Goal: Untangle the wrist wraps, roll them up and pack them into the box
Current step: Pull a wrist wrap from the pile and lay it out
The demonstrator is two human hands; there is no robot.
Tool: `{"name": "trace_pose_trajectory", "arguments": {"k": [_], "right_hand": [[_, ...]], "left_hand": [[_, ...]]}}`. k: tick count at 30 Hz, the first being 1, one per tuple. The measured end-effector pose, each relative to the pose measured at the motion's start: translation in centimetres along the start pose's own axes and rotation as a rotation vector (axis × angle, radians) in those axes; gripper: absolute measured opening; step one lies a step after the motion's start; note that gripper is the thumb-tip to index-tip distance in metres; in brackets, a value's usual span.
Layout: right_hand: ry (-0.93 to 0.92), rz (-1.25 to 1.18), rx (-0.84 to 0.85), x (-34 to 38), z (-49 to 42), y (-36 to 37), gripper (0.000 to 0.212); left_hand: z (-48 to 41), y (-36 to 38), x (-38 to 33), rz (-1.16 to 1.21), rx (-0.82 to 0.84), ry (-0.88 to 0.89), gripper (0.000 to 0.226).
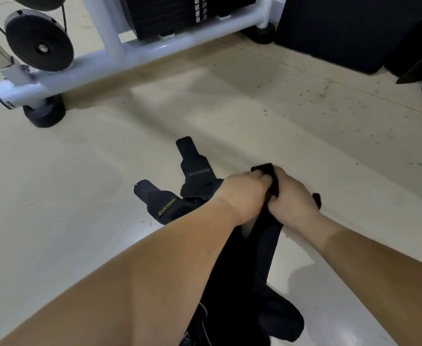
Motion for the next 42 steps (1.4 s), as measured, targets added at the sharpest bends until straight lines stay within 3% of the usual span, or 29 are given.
{"name": "trace_pose_trajectory", "arguments": {"k": [4, 9, 11, 16, 19, 21, 23, 25, 27, 30, 33, 35, 39, 42], "right_hand": [[0.096, 0.025, 0.066, -1.6, 0.2, 0.5, 0.034], [0.144, -0.010, 0.154, -1.8, 0.0, 2.3, 0.038], [0.141, -0.003, 0.163, -2.3, -0.1, 2.9, 0.051], [0.154, -0.186, 0.107, -1.7, 0.2, 2.0, 0.111], [-0.057, 0.238, 0.058, 1.4, 0.1, 0.9, 0.126], [-0.170, 0.301, 0.191, 3.3, 0.3, 2.0, 0.130], [-0.121, -0.077, 0.321, 4.0, 0.8, 2.5, 0.110], [-0.080, -0.509, 0.380, 4.2, 1.6, 2.5, 0.067], [-0.048, -0.719, 0.448, 4.2, 2.5, 2.4, 0.056], [-0.013, -0.719, 0.525, 4.5, 3.9, 2.4, 0.064], [0.087, -0.851, 0.411, 4.2, 3.7, 2.3, 0.035], [0.257, -0.975, 0.338, 2.7, 3.5, 2.7, 0.032], [0.481, -1.033, 0.315, -0.1, 4.8, 2.5, 0.057], [0.466, -1.009, 0.342, -1.0, 5.8, 2.2, 0.042]], "left_hand": [[2.1, 3.8, 5.7, -0.015, 0.190, -0.193, 0.057], [4.9, 5.7, 11.2, 0.199, 0.191, -0.493, 0.059], [4.9, 5.5, 11.7, 0.278, 0.150, -0.519, 0.053], [4.2, 0.7, 12.3, 0.336, -0.071, -0.500, 0.041], [2.8, -2.4, 11.4, 0.475, -0.002, -0.416, 0.022], [2.0, -3.6, 9.6, 0.595, 0.125, -0.343, 0.020], [1.9, -4.7, 8.1, 0.628, 0.229, -0.318, 0.022], [2.0, -5.5, 7.5, 0.682, 0.254, -0.324, 0.018], [2.3, -5.8, 7.8, 0.745, 0.241, -0.348, 0.016], [2.7, -5.6, 7.0, 0.801, 0.285, -0.315, 0.012], [3.0, -6.1, 5.0, 0.821, 0.364, -0.233, 0.018], [3.2, -6.6, 4.5, 0.887, 0.375, -0.205, 0.026], [4.0, -7.1, 6.5, 1.058, 0.184, -0.283, 0.020], [5.5, -6.1, 8.1, 1.148, 0.110, -0.357, 0.010]]}}
Point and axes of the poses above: each hand's wrist, its own z-axis away from the middle knuckle, its own y-axis out of the palm, x = y × z, the point moved 8 cm from there along -z, towards the middle knuckle, and after that the axes turned 5 degrees about x, right-handed, at the moved point
